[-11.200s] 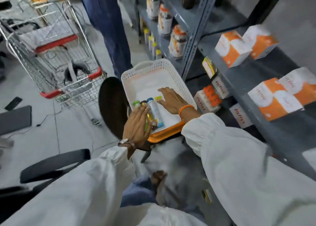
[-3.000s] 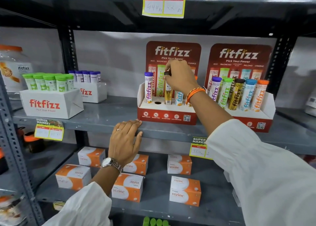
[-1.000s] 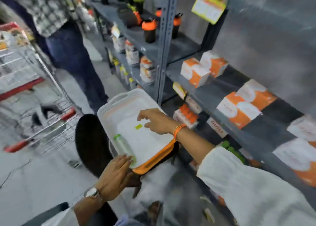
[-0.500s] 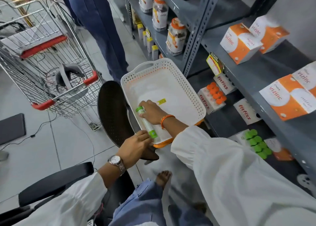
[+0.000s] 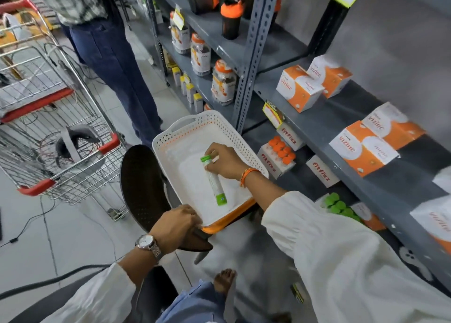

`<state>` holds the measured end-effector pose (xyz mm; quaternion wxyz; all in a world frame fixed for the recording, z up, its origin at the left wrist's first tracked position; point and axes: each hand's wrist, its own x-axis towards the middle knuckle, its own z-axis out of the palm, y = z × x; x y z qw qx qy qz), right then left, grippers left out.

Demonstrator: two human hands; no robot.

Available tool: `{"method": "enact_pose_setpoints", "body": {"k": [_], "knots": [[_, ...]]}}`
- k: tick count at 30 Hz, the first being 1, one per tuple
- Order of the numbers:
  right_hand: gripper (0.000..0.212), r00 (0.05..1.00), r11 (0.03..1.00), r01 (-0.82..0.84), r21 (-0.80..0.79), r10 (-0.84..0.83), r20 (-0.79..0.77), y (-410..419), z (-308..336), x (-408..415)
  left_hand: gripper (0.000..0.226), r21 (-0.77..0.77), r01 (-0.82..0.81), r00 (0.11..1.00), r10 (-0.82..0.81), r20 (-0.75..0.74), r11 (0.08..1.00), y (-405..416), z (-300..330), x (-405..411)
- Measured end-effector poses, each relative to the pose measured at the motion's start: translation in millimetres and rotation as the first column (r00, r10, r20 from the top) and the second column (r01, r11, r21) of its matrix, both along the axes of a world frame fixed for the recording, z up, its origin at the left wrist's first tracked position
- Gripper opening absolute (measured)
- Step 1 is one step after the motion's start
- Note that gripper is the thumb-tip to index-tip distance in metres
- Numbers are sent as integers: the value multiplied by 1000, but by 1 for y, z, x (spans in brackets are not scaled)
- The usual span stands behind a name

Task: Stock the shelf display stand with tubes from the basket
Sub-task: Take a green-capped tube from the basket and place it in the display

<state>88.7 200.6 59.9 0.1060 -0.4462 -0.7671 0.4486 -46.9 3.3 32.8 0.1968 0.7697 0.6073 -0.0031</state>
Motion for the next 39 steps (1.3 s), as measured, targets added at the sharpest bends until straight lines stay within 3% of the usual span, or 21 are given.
{"method": "enact_pose_setpoints", "body": {"k": [5,7,10,15,21,24,28,31,34,39], "knots": [[27,970,981,181,73,-165,-178,21,68,47,46,-201,-141,982,112,-150,969,24,27,19],[27,941,961,253,112,-217,-260,25,107,71,43,-193,-173,975,140,-175,966,40,36,32],[28,888,902,370,220,-274,-369,28,177,116,49,-64,-156,976,144,-164,986,73,61,62],[34,824,756,503,420,-272,-497,15,293,199,43,236,-59,997,48,53,970,143,135,122],[41,742,578,633,514,-267,-615,-25,401,291,30,620,62,929,-272,250,782,197,243,212],[43,737,462,668,583,-304,-604,-45,442,328,23,762,74,850,-440,289,643,211,289,255],[42,736,316,668,673,-410,-538,-60,485,369,48,843,84,767,-574,285,531,221,331,306],[42,742,220,609,762,-499,-449,-64,506,385,57,829,130,752,-599,275,544,232,343,333],[43,720,142,532,835,-595,-358,-63,516,394,52,808,184,747,-614,255,560,246,341,346],[42,695,139,439,888,-679,-238,-52,517,404,44,810,215,776,-600,197,545,251,328,344]]}}
